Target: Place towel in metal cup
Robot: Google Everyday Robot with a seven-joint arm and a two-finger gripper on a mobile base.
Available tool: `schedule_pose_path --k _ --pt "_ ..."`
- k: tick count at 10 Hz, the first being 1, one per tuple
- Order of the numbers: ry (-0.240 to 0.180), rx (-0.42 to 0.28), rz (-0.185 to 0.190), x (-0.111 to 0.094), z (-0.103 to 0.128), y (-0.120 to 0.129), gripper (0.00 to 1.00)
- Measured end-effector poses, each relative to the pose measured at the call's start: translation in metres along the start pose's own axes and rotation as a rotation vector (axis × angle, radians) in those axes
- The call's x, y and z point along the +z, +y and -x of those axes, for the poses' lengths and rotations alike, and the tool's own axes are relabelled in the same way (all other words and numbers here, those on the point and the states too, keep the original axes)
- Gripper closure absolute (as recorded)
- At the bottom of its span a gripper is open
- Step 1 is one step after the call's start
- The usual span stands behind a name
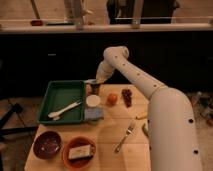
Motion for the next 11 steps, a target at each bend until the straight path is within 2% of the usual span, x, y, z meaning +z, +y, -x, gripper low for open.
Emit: schedule_pose_path --k 5,11 --pt "0.002 0.000 -0.013 0.018 -0.001 -0.003 1.00" --pt "0.020 0.016 -0.017 0.021 -0.022 -0.006 1.00"
